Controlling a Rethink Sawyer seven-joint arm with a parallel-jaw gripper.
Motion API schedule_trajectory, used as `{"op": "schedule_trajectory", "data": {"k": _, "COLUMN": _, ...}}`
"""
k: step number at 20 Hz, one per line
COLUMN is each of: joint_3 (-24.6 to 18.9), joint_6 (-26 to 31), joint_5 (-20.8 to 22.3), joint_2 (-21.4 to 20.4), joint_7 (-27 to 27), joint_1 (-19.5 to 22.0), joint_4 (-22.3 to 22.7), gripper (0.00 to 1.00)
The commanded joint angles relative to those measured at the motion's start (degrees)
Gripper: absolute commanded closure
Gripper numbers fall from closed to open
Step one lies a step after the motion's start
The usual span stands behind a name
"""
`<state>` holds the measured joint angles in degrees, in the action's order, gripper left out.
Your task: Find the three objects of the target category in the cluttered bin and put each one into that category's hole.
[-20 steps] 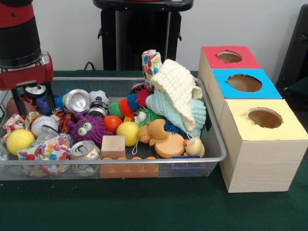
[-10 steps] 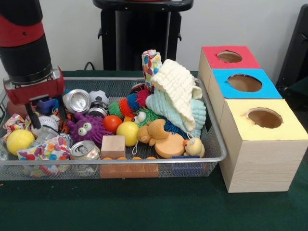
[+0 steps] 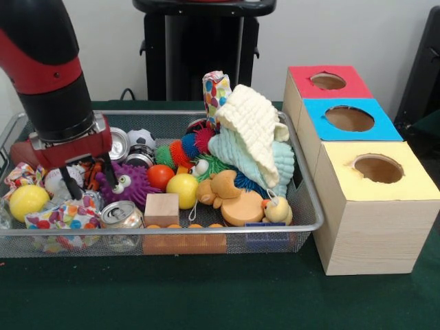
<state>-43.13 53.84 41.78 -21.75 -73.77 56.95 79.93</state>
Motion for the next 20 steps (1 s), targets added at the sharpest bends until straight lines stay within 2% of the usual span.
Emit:
{"op": "schedule_trajectory", "data": {"k": 1, "joint_3": 2.78, "joint_6": -3.3, "joint_5": 1.7, "joint_2": 4.3, "joint_7": 5.13, "joint_1": -1.42, "joint_4": -2.95, "gripper": 0.0}}
{"op": "schedule_trajectory", "data": {"k": 5, "joint_3": 2.37, "joint_6": -3.33, "joint_5": 2.5, "joint_2": 6.35, "joint_7": 7.89, "joint_1": -1.86, "joint_4": -5.18, "gripper": 0.0}}
{"op": "schedule_trajectory", "data": {"k": 9, "joint_3": 2.24, "joint_6": -2.39, "joint_5": 3.01, "joint_2": 5.1, "joint_7": 9.24, "joint_1": -2.28, "joint_4": -5.3, "gripper": 0.0}}
{"op": "schedule_trajectory", "data": {"k": 20, "joint_3": 1.21, "joint_6": 2.82, "joint_5": 3.4, "joint_2": 2.54, "joint_7": 15.38, "joint_1": -4.77, "joint_4": -9.15, "gripper": 0.0}}
